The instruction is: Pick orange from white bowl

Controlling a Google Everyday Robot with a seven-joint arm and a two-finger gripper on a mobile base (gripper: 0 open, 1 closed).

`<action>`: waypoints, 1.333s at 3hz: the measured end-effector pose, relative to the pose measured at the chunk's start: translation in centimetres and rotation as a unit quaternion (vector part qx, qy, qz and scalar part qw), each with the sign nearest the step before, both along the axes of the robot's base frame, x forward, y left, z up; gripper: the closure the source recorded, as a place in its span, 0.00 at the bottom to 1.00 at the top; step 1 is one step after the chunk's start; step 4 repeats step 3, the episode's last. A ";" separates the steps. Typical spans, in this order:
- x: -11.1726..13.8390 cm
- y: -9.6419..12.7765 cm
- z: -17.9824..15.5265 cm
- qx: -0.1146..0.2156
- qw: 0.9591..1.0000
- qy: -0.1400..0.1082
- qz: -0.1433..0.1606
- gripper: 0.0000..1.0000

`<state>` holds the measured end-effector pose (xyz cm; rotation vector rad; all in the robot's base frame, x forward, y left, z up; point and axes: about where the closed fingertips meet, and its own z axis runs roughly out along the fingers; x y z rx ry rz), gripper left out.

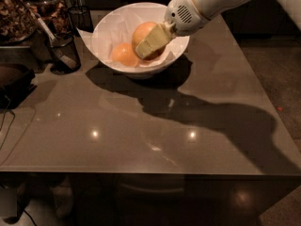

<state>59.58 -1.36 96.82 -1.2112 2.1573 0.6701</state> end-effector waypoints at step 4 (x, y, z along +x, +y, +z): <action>-12.7 -0.8 4.3 0.029 0.999 -0.013 -0.029 1.00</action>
Offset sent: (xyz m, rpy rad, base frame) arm -0.1522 -0.0154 0.0558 0.1065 -0.0331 -0.0805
